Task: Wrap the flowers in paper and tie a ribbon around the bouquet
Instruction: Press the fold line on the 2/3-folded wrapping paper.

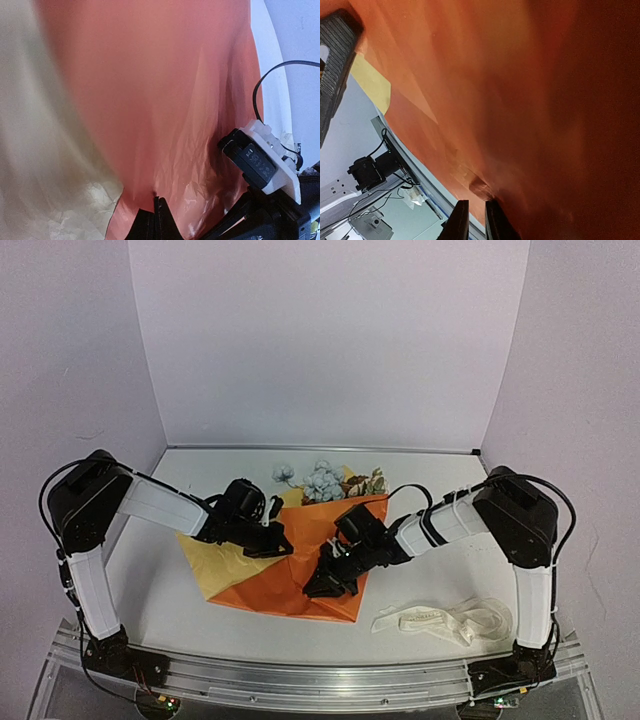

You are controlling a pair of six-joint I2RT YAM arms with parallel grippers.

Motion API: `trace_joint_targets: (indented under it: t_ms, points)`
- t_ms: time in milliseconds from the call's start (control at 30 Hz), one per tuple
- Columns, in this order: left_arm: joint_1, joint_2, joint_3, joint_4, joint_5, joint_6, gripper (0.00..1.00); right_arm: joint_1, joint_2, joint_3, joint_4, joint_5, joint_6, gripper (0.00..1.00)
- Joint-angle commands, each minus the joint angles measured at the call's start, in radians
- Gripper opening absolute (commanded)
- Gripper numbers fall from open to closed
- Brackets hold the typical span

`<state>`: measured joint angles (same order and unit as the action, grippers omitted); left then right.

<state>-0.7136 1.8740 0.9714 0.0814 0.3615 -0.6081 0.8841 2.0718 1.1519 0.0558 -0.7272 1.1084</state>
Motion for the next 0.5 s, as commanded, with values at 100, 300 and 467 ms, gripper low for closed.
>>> trace_joint_targets:
  t_ms: [100, 300, 467]
  points:
    - [-0.001, -0.233, -0.106, -0.082, -0.091, -0.057, 0.22, -0.001, 0.031, 0.003, 0.059, 0.038, 0.016, 0.13]
    - [-0.001, -0.54, -0.323, -0.271, -0.276, -0.279, 0.42, 0.0, 0.03, -0.01, 0.07, 0.035, 0.02, 0.13]
    - [-0.011, -0.78, -0.507, -0.384, -0.347, -0.511, 0.45, 0.001, 0.044, -0.007, 0.094, 0.028, 0.038, 0.12]
